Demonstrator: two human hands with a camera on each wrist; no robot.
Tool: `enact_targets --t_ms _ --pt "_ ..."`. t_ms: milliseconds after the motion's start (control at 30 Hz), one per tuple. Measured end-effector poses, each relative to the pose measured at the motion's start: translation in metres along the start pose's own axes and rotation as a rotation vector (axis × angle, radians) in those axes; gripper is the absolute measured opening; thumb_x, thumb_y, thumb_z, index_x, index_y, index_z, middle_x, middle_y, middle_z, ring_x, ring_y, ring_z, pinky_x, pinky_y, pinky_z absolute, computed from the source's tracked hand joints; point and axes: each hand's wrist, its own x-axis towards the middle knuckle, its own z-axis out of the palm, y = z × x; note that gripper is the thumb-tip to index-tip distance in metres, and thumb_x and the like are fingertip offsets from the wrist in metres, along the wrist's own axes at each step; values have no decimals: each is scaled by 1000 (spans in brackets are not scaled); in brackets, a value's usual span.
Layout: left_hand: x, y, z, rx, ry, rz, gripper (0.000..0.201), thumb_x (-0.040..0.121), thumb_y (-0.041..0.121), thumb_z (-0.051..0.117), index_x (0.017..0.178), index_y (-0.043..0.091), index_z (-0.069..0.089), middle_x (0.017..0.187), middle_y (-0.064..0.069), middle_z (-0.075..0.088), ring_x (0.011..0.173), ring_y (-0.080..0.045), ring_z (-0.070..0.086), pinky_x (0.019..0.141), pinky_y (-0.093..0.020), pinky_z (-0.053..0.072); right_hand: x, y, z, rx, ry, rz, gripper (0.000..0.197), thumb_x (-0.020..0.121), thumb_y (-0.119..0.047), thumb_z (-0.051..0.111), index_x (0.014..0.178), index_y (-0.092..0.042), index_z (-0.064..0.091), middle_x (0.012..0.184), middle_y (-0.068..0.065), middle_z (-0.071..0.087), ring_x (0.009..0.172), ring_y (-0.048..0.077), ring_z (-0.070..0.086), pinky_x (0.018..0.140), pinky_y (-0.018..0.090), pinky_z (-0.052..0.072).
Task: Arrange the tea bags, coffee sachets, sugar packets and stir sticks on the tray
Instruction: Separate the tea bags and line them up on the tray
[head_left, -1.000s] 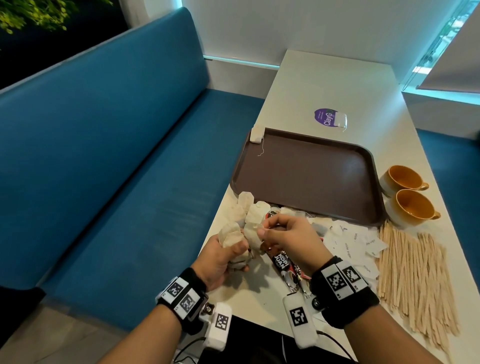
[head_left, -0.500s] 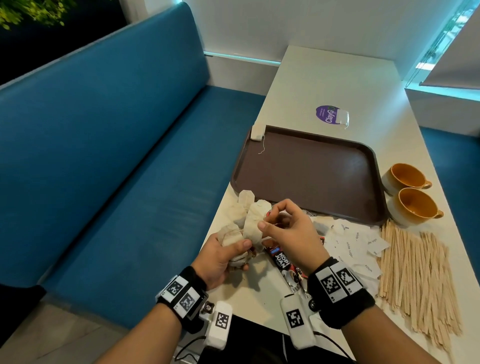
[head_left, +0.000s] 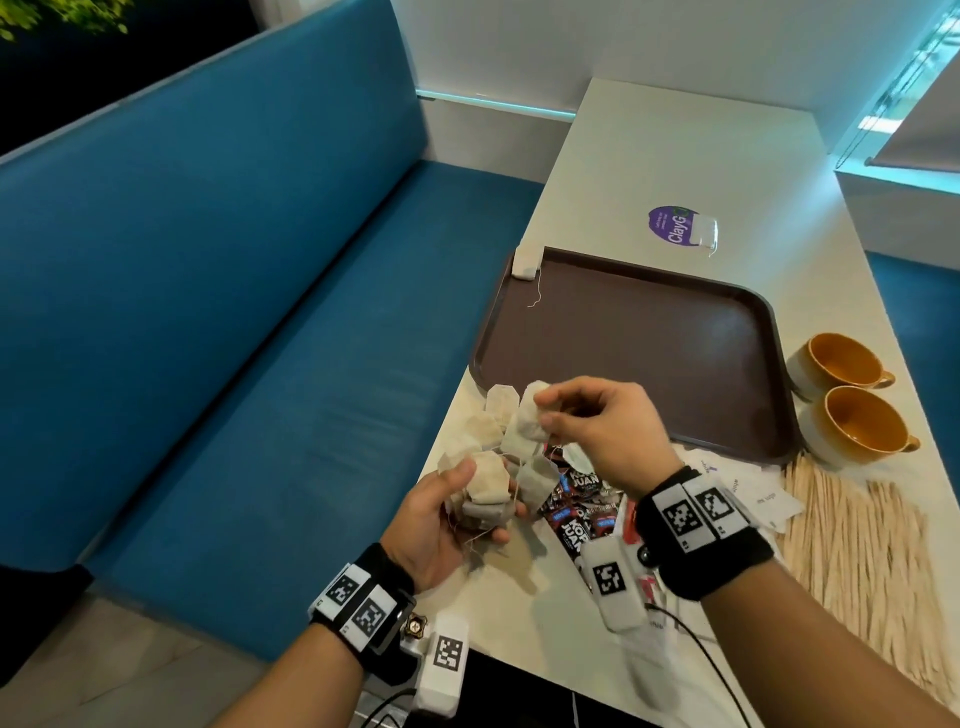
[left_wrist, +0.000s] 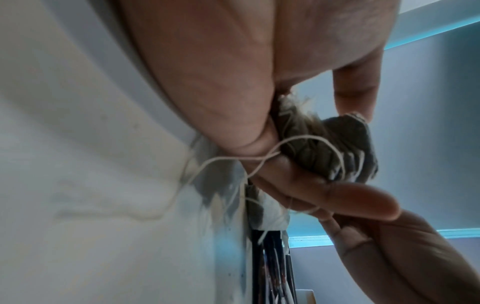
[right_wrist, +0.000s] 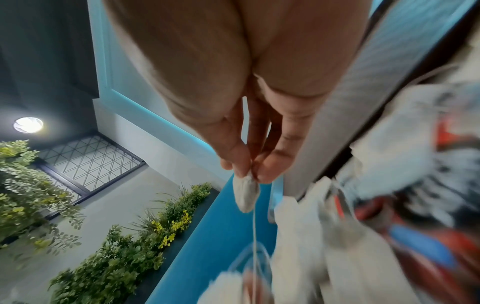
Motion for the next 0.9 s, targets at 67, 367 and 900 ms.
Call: enact_targets --t_ms 67,367,900 --pt "1 2 -1 -9 -49 14 51 70 25 82 112 0 71 98 -28 66 83 -35 69 53 -34 56 25 -9 -9 -36 29 -32 18 83 -1 80 90 -17 80 85 9 77 72 18 70 78 36 62" --pt "10 -1 -9 -38 -84 47 52 73 12 76 121 -2 62 102 -25 59 85 -33 66 57 -36 54 175 -38 -33 -235 56 -65 18 83 0 79 91 -17 79 92 12 77 80 24 73 88 40 62" --pt "27 7 -33 72 -238 53 46 93 4 65 133 -11 47 113 -27 60 107 -41 63 100 -46 47 291 3 3 -396 67 -3 14 84 -4 79 87 -18 78 80 4 75 67 20 71 79 37 63"
